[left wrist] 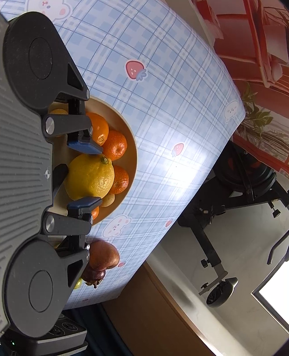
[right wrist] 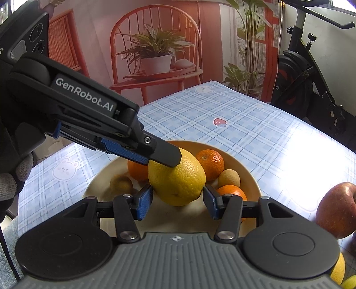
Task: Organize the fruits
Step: 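Carry both held lemons over the cream plate, then lower both lemons onto the plate and open both grippers, then move both grippers back toward the remaining yellow citrus fruits, then grasp the large yellow citrus with the right gripper while the left gripper grasps a lemon, then carry both held yellow fruits toward the cream plate, then lower both yellow fruits onto the plate and open both grippers, then move both grippers toward the two green apples, then grasp a green apple with the right gripper while the left gripper grasps the other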
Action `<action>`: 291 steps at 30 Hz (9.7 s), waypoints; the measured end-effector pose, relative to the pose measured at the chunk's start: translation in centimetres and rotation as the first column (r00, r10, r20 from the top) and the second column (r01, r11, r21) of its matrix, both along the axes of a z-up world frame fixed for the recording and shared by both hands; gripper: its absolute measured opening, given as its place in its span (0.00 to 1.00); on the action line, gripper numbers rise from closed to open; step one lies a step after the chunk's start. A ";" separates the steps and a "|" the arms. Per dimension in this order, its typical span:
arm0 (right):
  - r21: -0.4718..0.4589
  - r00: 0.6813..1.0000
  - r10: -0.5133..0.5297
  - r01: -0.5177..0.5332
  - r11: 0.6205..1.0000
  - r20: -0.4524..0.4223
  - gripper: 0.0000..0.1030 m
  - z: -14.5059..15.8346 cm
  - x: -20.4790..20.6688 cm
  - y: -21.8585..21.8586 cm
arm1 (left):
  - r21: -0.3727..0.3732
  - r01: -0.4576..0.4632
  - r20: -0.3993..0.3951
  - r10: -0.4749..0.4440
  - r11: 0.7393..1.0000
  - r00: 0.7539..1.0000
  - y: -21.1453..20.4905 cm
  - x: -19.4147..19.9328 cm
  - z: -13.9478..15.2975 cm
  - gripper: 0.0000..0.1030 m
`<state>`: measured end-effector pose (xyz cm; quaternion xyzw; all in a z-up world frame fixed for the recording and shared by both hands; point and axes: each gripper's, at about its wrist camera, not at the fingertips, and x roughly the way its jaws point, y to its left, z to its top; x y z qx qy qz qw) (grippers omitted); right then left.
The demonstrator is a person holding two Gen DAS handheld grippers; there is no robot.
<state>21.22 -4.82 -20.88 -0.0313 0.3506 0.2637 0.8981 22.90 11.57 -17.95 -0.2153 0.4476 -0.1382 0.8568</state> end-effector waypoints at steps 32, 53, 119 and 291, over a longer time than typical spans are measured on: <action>0.081 0.952 -0.277 0.268 0.960 0.128 0.51 3.7 -9.7 -11.3 | 0.231 0.035 0.194 -0.081 0.972 0.978 -8.4 -3.5 4.5 0.41; 0.081 0.934 -0.343 0.336 0.939 0.102 0.51 2.0 -10.5 -14.7 | 0.246 0.139 0.159 -0.181 0.959 0.971 -13.0 -3.1 3.4 0.42; 0.242 0.921 -0.382 0.390 0.889 -0.082 0.55 -0.8 -10.5 -16.0 | 0.072 0.319 0.032 -0.322 0.945 0.946 -17.7 -0.4 -0.5 0.42; 0.192 0.868 -0.480 0.453 0.870 0.127 0.53 -0.1 -11.7 -25.2 | 0.316 0.254 0.210 -0.329 0.914 0.921 -22.0 -6.5 -0.9 0.49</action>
